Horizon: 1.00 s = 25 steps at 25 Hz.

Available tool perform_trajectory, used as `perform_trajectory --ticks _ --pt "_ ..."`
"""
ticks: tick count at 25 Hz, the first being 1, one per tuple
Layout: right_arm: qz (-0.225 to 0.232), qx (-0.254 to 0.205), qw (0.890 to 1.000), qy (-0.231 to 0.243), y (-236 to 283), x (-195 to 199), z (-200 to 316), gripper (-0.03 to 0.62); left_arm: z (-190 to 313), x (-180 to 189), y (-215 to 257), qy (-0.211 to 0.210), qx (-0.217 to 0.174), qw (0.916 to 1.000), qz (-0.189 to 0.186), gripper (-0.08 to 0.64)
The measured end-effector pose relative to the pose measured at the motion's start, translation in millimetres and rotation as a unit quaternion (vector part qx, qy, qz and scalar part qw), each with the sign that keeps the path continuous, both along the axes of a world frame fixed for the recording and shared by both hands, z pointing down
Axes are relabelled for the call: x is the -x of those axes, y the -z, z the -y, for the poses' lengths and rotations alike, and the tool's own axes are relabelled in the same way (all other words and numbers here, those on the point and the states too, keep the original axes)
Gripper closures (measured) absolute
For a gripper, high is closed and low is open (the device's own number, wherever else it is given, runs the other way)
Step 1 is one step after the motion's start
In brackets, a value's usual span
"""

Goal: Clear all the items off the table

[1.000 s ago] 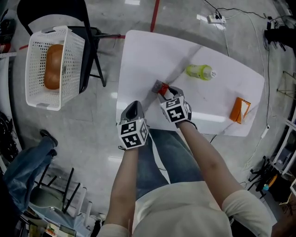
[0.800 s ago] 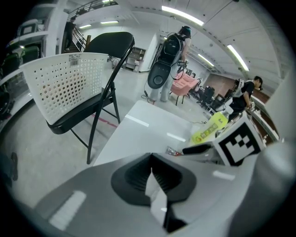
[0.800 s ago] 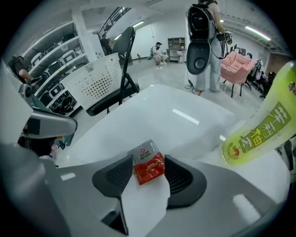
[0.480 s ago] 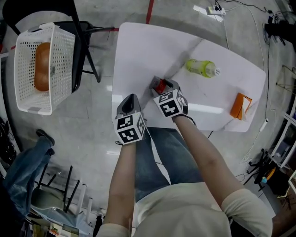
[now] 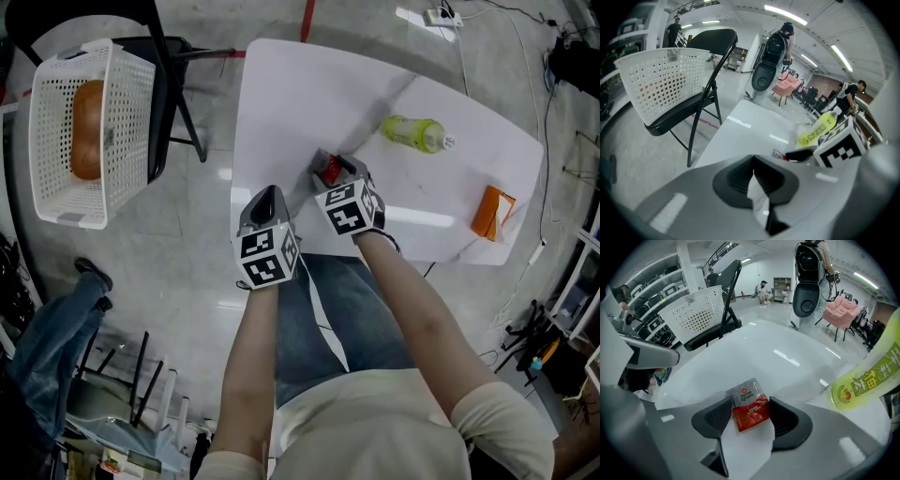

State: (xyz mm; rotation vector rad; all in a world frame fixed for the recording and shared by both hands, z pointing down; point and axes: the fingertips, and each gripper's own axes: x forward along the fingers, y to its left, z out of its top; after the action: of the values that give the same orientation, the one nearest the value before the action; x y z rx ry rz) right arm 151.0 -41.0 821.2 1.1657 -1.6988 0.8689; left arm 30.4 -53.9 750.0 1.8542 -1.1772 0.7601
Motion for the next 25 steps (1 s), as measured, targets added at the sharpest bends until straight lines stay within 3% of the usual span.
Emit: perform_trajectory --ticks 8,12,25 --pt "-0.002 0.009 1.000 0.012 1 1 0 0.434 -7 2 2 -0.009 0.001 1.0000 -0.004 0.551" --pt "0.000 0.017 1.000 0.012 3 7 -5 0.539 -10 6 6 -0.008 -0.001 0.9999 -0.006 0.551" --pt "-0.002 -0.014 1.000 -0.010 40 6 -8 0.543 -28 23 33 -0.011 -0.016 0.9998 -0.006 0.551"
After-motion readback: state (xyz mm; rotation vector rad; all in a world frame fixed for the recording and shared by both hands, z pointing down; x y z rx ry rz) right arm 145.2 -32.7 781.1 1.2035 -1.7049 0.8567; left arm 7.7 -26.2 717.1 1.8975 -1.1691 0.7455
